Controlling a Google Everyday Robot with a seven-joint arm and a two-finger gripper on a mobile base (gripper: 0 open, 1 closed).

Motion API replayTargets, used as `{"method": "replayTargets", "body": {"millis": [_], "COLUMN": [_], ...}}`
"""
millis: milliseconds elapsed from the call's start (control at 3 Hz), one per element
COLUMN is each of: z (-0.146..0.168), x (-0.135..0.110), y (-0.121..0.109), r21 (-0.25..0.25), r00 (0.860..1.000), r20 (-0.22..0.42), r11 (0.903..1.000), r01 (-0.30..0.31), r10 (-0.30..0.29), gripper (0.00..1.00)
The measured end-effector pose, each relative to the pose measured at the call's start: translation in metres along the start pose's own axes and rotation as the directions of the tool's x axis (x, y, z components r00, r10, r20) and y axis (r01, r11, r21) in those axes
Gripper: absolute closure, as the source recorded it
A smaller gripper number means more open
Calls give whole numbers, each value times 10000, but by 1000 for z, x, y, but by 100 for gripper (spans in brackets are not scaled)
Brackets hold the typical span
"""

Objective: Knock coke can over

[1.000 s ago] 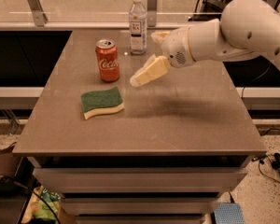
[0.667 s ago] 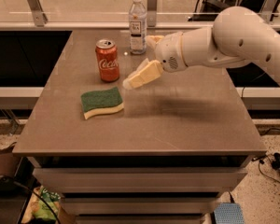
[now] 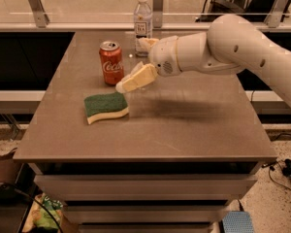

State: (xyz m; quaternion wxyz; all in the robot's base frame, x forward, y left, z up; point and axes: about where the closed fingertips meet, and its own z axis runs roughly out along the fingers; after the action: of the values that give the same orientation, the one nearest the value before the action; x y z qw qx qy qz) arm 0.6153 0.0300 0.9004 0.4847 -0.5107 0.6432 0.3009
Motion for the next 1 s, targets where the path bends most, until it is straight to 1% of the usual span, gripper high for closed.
{"method": "replayTargets", "body": {"millis": [333,667,1000], "z": [12,24,36], "x": [-6,-7,-4], "y": [-10,-20,-29], "r21": [-160,-349,-471], "r00": [9995,9980,9958], "r20": [328,638,775], "r11": [9999,9994,9979], "r01": [48,-12,-443], "r10": [-42,34,478], "gripper": [0,0,0]}}
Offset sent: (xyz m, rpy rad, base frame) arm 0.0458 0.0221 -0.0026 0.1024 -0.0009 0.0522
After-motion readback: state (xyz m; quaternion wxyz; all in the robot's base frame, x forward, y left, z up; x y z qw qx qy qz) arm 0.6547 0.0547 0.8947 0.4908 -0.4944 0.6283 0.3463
